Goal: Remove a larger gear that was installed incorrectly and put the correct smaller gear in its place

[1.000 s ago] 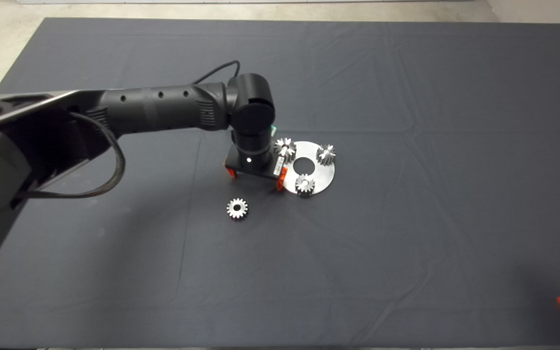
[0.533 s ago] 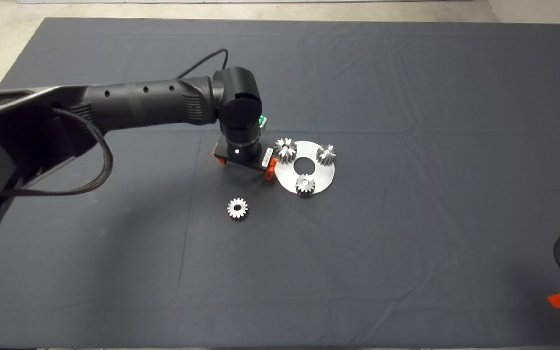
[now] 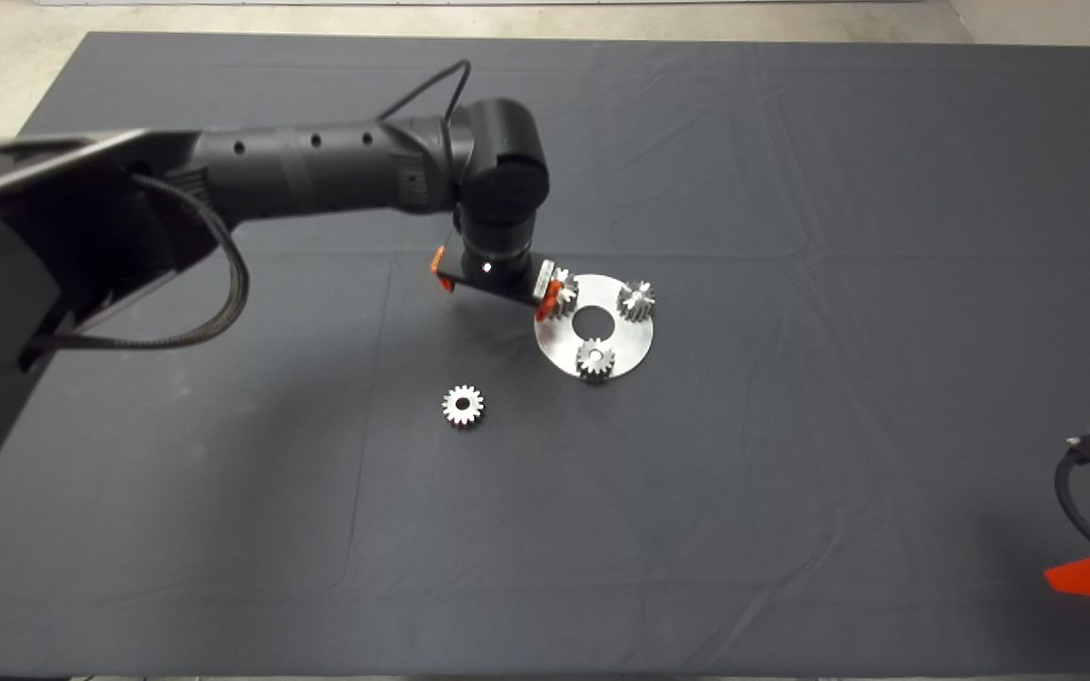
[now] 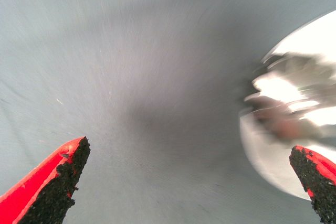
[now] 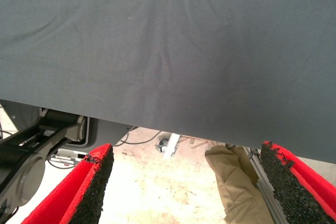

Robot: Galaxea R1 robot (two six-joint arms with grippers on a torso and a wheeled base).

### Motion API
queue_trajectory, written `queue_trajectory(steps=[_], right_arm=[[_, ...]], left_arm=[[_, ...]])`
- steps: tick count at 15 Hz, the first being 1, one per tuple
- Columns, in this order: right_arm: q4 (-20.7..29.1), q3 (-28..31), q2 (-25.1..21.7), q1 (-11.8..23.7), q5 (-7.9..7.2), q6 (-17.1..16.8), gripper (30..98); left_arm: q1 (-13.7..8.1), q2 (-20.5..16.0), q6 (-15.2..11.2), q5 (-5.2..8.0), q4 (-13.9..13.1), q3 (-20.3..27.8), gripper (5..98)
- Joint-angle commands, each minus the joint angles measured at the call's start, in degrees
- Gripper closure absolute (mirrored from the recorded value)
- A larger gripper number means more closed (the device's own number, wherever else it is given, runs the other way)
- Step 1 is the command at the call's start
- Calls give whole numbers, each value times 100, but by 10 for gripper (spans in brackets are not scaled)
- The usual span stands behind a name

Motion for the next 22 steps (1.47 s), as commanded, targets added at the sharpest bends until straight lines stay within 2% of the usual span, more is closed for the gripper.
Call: queue_trajectory(steps=[1,5,6,7,8,10,12,17,18,20,22], right_arm=[[167,31,162,54,-367,140,546],[167,31,171,54,-375,149,546],[167,31,171,54,-375,149,546],[167,31,171,54,-367,149,546],[167,31,179,54,-367,149,546],[167,31,241,54,-367,157,546],[167,31,250,54,-376,236,546],[167,31,255,54,-376,245,546],[167,31,258,56,-376,254,546],[167,31,346,54,-371,329,546],[167,31,487,53,-367,403,546]], left_arm=[[-303,155,-68,450,-306,-219,61],[-220,281,38,417,-289,-570,61],[-74,281,118,359,-280,-667,61],[107,290,282,204,-271,-823,61],[197,290,372,61,-271,-948,61],[309,290,389,-9,-262,-1025,61],[338,290,389,-161,-225,-1080,61],[303,334,389,-154,-227,-1045,61],[303,334,389,-113,-227,-1043,61],[289,334,398,101,-236,-952,61],[233,342,302,114,-262,-738,61]])
